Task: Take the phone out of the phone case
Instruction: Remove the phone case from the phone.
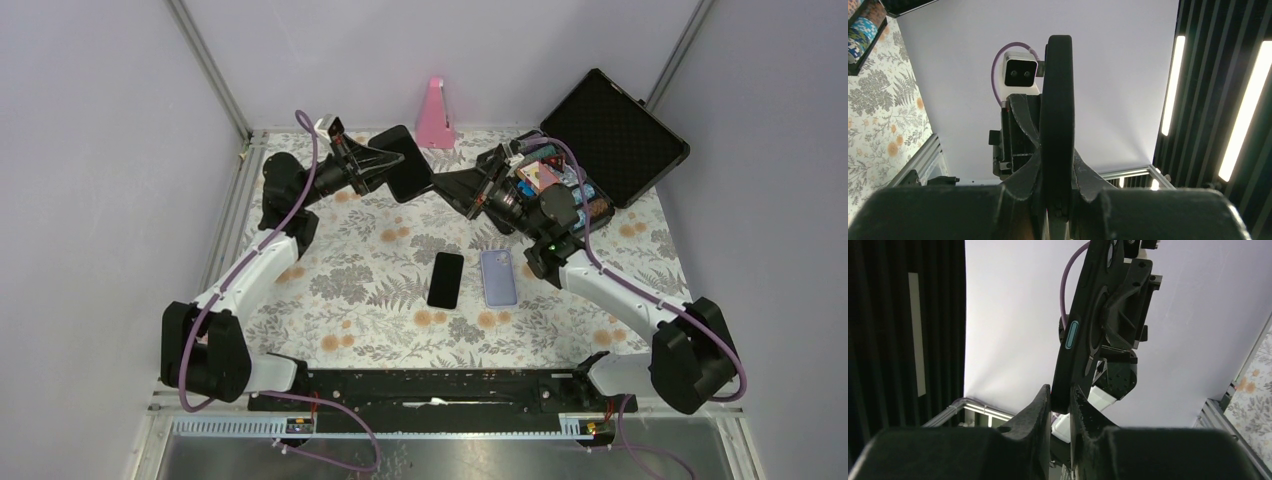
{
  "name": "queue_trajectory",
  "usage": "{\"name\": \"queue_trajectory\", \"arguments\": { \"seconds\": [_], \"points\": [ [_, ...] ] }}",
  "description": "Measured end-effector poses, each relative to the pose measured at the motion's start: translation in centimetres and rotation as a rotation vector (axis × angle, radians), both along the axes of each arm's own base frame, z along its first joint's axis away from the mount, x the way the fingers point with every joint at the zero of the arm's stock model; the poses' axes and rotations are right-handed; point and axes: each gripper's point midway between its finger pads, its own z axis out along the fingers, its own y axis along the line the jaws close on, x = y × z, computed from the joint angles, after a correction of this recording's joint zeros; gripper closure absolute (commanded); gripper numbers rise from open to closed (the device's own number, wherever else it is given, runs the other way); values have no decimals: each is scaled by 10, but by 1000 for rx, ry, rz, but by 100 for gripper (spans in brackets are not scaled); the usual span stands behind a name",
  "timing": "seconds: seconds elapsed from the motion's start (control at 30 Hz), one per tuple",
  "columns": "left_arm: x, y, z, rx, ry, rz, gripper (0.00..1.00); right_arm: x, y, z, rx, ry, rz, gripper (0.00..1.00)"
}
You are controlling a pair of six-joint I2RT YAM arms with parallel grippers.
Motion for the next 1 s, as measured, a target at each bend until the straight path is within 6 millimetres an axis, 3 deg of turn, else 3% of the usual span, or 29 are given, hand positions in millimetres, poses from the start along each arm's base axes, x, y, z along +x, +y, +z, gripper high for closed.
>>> {"name": "queue_trajectory", "arguments": {
  "seconds": [0.37,0.63,0.8,1.0],
  "points": [
    [17,1,-1,-100,55,24,100,17,3,12,99,42,7,98],
    [37,-14,8,-252,37,19,100,34,-6,27,212,48,-13,100],
    [46,-21,15,-316,-38,40,100,42,-13,31,254,54,-44,100],
    [43,-31,40,-362,-118,13,100,39,-22,48,345,31,-39,100]
  ]
}}
